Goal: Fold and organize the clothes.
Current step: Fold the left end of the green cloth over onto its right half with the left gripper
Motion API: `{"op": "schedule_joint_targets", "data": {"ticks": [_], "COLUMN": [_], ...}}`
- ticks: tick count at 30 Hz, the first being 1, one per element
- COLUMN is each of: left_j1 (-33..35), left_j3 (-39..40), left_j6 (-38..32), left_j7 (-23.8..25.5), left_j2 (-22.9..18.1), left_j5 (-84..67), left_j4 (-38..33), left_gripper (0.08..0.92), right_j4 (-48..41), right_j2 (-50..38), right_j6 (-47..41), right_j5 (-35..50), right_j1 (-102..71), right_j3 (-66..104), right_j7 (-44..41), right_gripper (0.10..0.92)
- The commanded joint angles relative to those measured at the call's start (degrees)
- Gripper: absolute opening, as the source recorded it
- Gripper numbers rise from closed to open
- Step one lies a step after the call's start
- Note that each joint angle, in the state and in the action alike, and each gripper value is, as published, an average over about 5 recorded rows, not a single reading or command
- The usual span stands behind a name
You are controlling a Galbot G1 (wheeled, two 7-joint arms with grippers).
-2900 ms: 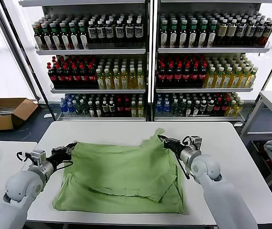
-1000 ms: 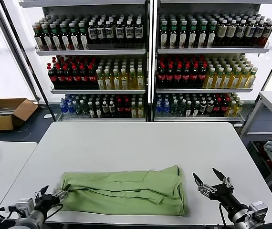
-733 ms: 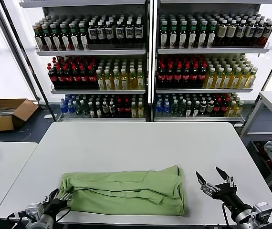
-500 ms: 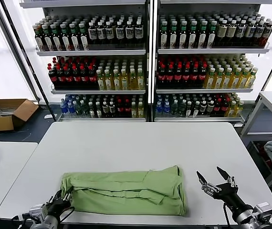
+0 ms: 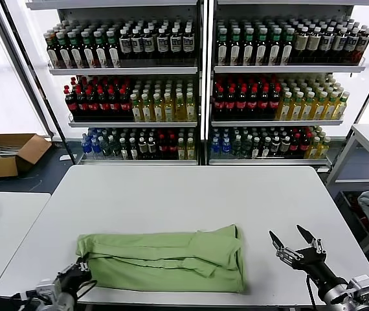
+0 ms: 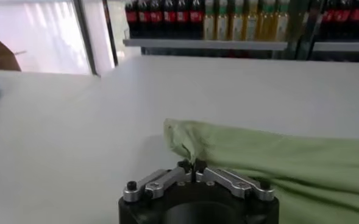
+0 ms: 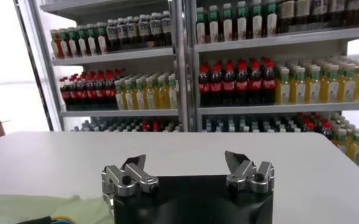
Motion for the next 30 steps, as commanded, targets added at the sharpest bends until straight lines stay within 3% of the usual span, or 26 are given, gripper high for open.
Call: {"op": "schedule_joint_targets", "data": {"ticks": [1, 6, 10, 14, 19, 25, 30], "left_j1": [0.0, -1.3, -1.9, -2.6, -3.9, -4.6, -3.9], "left_j3": [-25.7, -30.8, -29.4, -22.1, -5.9, 9.5, 15.9], "left_j6": [-2.0, -2.8, -2.5, -1.1, -1.4, -3.4, -4.8], "left_j7": [6.8, 9.4, 9.9, 10.1, 10.2, 11.4, 13.8], "left_j2": [12.0, 19.3, 20.5, 16.6, 10.8, 5.1, 1.5], "left_j5": [-6.8, -8.2, -8.3, -6.5, 0.0, 10.0, 15.9], "left_j4": [5.6, 11.2, 8.1, -1.1, -9.5, -9.2, -5.1], "left_gripper": [0.089, 0.089, 0.089, 0.089, 0.089, 0.089, 0.089], "right_j4": [-0.1, 0.2, 0.7, 0.9, 1.3, 1.4, 1.3], "right_j2": [-0.1, -0.2, -0.1, 0.3, 0.6, 0.9, 1.0], "right_j6": [0.4, 0.3, 0.3, 0.4, 0.4, 0.5, 0.5], "right_j5": [1.0, 1.0, 1.0, 0.7, 0.6, 0.5, 0.5], "right_j1": [-0.4, 0.2, 0.2, -0.4, -1.0, -1.6, -1.5], "right_j3": [1.0, 0.1, -0.2, -0.2, -0.1, 0.3, 0.4], "right_j7": [-0.1, 0.1, 0.1, 0.1, 0.1, 0.1, 0.2], "right_gripper": [0.823, 0.823, 0.823, 0.823, 0.823, 0.823, 0.823]}}
